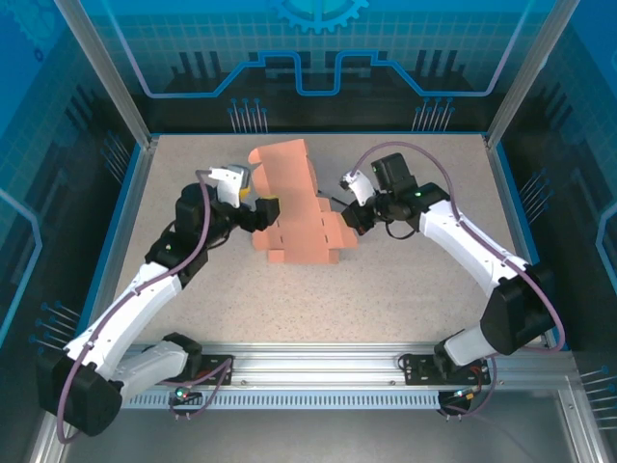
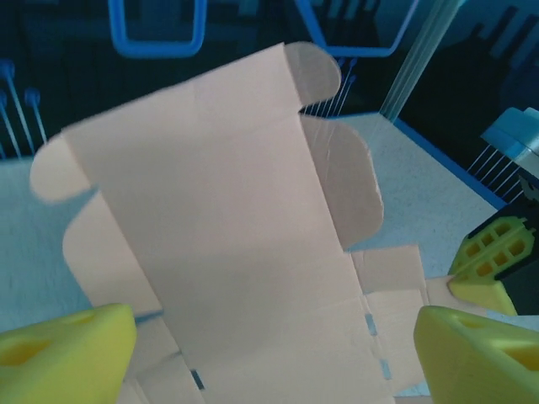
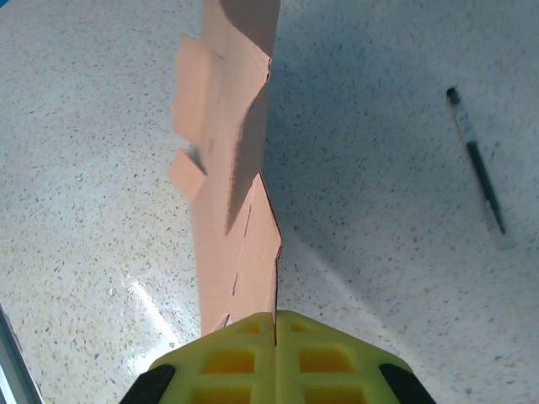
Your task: Fold the paper box
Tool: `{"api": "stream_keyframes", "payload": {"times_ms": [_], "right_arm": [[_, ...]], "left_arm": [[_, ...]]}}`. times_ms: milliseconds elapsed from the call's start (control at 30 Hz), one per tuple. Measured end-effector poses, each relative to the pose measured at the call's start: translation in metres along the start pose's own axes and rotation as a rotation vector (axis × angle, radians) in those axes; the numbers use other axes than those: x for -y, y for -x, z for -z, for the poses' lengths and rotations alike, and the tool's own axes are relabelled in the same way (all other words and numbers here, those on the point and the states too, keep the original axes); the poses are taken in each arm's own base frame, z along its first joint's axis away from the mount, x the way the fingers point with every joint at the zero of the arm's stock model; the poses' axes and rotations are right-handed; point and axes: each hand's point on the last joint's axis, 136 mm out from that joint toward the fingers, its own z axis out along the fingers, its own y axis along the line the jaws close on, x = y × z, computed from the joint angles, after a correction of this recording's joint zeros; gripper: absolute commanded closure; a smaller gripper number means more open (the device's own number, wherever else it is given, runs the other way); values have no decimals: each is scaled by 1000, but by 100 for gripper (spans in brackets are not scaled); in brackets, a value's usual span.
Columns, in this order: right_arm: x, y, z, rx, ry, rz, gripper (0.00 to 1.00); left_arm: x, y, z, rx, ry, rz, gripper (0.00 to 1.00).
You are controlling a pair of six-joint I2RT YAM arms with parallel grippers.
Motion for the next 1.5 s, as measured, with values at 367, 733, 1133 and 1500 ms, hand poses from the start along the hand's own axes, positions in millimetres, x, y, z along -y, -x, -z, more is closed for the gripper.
{"api": "stream_keyframes", "payload": {"times_ms": [367, 733, 1133, 1500], "right_arm": [[3, 17, 27, 15, -18, 260, 100], [8, 24, 48, 12, -33, 384, 100], [15, 40, 67, 36, -72, 418, 100], [29, 60, 73, 109, -111, 287, 58]], "left_arm": [[11, 66, -36, -69, -130, -495, 7], [14, 49, -44, -209, -314, -567, 33], [24, 61, -35, -202, -431, -526, 77], [33, 60, -25, -167, -442, -382, 100]]}}
